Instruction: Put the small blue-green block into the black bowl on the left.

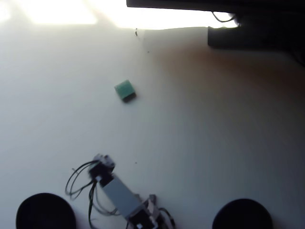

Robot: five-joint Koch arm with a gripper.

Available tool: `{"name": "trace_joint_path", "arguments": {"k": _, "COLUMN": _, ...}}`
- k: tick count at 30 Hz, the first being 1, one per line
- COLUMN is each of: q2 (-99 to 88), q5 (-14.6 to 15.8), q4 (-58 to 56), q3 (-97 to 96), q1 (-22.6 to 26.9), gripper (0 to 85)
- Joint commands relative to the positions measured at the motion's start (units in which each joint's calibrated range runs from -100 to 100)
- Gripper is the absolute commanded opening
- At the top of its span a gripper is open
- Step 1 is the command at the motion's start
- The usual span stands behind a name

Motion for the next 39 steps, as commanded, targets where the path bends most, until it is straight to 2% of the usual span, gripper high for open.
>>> {"name": "trace_joint_path", "arguments": {"k": 1, "q2": 2.05, "q5": -0.93, "q4": -0.97, "q3": 4.71, "q1": -2.69, "gripper": 30.7}}
{"name": "trace_joint_path", "arguments": {"k": 2, "q2": 0.23, "q5": -0.93, "q4": -0.24, "q3": 3.88, "q1": -3.27, "gripper": 3.7}}
{"name": "trace_joint_path", "arguments": {"k": 4, "q2": -5.13, "q5": -1.32, "q4": 3.49, "q3": 1.94, "q1": -5.76, "gripper": 3.2}}
{"name": "trace_joint_path", "arguments": {"k": 5, "q2": -5.45, "q5": -1.86, "q4": 5.36, "q3": 2.03, "q1": -6.59, "gripper": 15.4}}
{"name": "trace_joint_path", "arguments": {"k": 6, "q2": -5.23, "q5": -2.20, "q4": 5.84, "q3": 2.49, "q1": -7.23, "gripper": 40.3}}
{"name": "trace_joint_path", "arguments": {"k": 7, "q2": -3.63, "q5": -2.20, "q4": 3.41, "q3": 4.25, "q1": -8.55, "gripper": 39.6}}
{"name": "trace_joint_path", "arguments": {"k": 8, "q2": -2.24, "q5": -2.15, "q4": 1.47, "q3": 5.73, "q1": -9.08, "gripper": 17.6}}
{"name": "trace_joint_path", "arguments": {"k": 9, "q2": -2.77, "q5": -2.30, "q4": 3.25, "q3": 5.73, "q1": -10.16, "gripper": 3.0}}
{"name": "trace_joint_path", "arguments": {"k": 11, "q2": -3.09, "q5": -3.32, "q4": 5.36, "q3": 6.28, "q1": -12.01, "gripper": 5.3}}
{"name": "trace_joint_path", "arguments": {"k": 12, "q2": -1.59, "q5": -4.00, "q4": 6.90, "q3": 6.19, "q1": -12.16, "gripper": 25.3}}
{"name": "trace_joint_path", "arguments": {"k": 13, "q2": 1.09, "q5": -3.76, "q4": 4.95, "q3": 7.02, "q1": -12.65, "gripper": 28.4}}
{"name": "trace_joint_path", "arguments": {"k": 14, "q2": 2.69, "q5": -4.15, "q4": 3.17, "q3": 7.30, "q1": -13.24, "gripper": 8.4}}
{"name": "trace_joint_path", "arguments": {"k": 15, "q2": 2.37, "q5": -4.79, "q4": 4.71, "q3": 6.19, "q1": -13.68, "gripper": 3.7}}
{"name": "trace_joint_path", "arguments": {"k": 16, "q2": 2.48, "q5": -4.84, "q4": 5.52, "q3": 6.19, "q1": -14.11, "gripper": 3.2}}
{"name": "trace_joint_path", "arguments": {"k": 17, "q2": 3.34, "q5": -4.88, "q4": 7.22, "q3": 6.19, "q1": -14.21, "gripper": 5.1}}
{"name": "trace_joint_path", "arguments": {"k": 18, "q2": 5.58, "q5": -4.98, "q4": 9.09, "q3": 6.28, "q1": -14.21, "gripper": 21.5}}
{"name": "trace_joint_path", "arguments": {"k": 19, "q2": 9.01, "q5": -5.03, "q4": 9.09, "q3": 7.57, "q1": -14.11, "gripper": 43.7}}
{"name": "trace_joint_path", "arguments": {"k": 20, "q2": 12.87, "q5": -4.98, "q4": 8.60, "q3": 9.70, "q1": -14.07, "gripper": 52.8}}
{"name": "trace_joint_path", "arguments": {"k": 30, "q2": 42.54, "q5": -3.37, "q4": 7.79, "q3": 30.77, "q1": -13.82, "gripper": 52.1}}
{"name": "trace_joint_path", "arguments": {"k": 39, "q2": 70.72, "q5": -4.05, "q4": 6.41, "q3": 62.01, "q1": -15.24, "gripper": 50.7}}
